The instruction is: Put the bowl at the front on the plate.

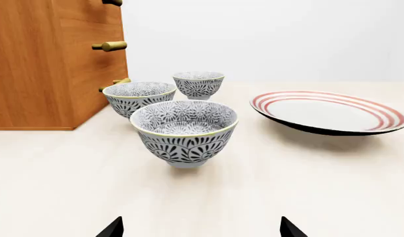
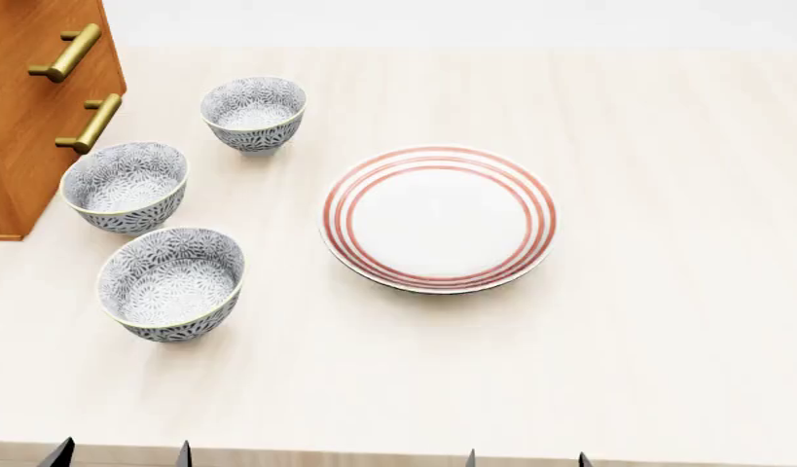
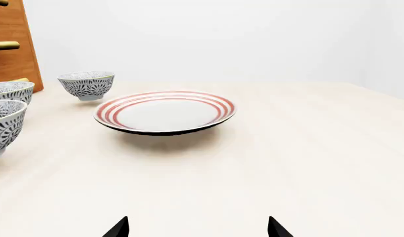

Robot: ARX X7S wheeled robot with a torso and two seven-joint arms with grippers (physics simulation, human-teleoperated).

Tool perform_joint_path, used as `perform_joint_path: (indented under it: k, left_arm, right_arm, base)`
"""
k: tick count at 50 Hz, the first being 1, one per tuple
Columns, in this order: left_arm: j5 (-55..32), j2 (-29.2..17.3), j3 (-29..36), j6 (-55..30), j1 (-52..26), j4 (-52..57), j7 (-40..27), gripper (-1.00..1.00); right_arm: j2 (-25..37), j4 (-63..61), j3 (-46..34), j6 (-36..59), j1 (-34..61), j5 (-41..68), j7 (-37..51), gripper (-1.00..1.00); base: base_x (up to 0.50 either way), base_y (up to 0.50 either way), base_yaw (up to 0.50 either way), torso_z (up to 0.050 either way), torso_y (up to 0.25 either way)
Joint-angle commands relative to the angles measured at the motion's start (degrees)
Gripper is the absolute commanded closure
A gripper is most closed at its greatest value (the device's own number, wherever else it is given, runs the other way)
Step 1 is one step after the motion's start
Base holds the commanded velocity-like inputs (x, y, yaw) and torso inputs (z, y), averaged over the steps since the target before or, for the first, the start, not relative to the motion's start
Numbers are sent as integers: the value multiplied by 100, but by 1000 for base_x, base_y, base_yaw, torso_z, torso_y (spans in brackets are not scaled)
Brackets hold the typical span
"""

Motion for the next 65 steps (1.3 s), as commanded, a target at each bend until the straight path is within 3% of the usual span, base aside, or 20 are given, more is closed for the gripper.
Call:
perform_joint_path:
  k: [1,13,17,22,25,28,43,65]
  left_arm:
    - [-388,-390,464,14,3,20,-465,-100]
    - [-495,-450,532,36,-57,-99,-597,-100]
    - [-539,-537,611,-1171,-80,865,-718,-100]
    - [-605,-669,607,-1927,-230,1668,-791,-100]
    - [-711,-750,538,-3202,-561,2507,-940,-100]
    - [-932,-793,423,-3743,-827,2851,-900,-100]
    - [-1411,-1027,201,-6371,-2575,4284,-1034,-100]
    - [-1495,-961,160,-6084,-2446,4146,-1089,-100]
  right_arm:
    - [54,0,-72,0,0,54,0,-100]
    - [247,94,-298,89,121,316,581,-100]
    - [349,-739,-383,1333,247,162,813,-100]
    - [480,-1877,-415,2466,430,315,778,-100]
    - [585,-2579,-444,3288,704,321,799,-100]
    - [597,-3128,-384,3998,1018,445,819,-100]
    - [652,-3758,-364,5384,2345,690,912,-100]
    - [796,-3686,-451,5260,2319,744,984,-100]
  base:
    - [0,0,0,0,0]
    - [0,0,0,0,0]
    - [0,0,0,0,0]
    - [0,0,0,0,0]
    - [0,0,0,0,0]
    - [0,0,0,0,0]
    - [16,0,0,0,0]
    - [500,0,0,0,0]
